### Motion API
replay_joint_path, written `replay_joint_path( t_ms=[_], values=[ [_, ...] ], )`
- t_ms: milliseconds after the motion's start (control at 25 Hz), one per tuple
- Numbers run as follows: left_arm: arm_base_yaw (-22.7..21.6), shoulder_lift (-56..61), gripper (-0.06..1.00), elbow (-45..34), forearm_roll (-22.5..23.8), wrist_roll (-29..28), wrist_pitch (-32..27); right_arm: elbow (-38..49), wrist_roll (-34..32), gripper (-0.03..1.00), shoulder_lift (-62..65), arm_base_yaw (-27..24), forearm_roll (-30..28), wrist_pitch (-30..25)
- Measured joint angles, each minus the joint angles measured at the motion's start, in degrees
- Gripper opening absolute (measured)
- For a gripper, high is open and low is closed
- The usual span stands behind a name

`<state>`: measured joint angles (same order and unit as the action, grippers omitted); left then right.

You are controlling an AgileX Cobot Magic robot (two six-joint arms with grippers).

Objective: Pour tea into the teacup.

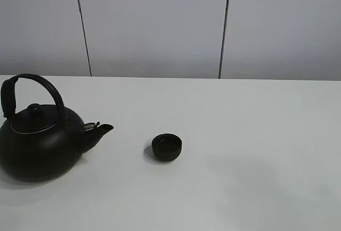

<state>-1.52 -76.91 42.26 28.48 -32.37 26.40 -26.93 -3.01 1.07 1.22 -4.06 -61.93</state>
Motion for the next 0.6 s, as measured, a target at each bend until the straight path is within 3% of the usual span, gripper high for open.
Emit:
replay_joint_path(
  t_ms=[240,400,600],
  values=[
    [0.0,8.1,0.27,3.8,-0.1,-4.1,-14.1,0.0,0.0,0.58,0.0,0.0,0.0,0.0],
    [-1.6,10.7,0.27,5.5,-0.1,-4.2,-19.3,0.0,0.0,0.58,0.0,0.0,0.0,0.0],
    [-8.5,11.0,0.27,6.1,-0.7,2.2,-24.5,0.0,0.0,0.58,0.0,0.0,0.0,-0.1]
  ],
)
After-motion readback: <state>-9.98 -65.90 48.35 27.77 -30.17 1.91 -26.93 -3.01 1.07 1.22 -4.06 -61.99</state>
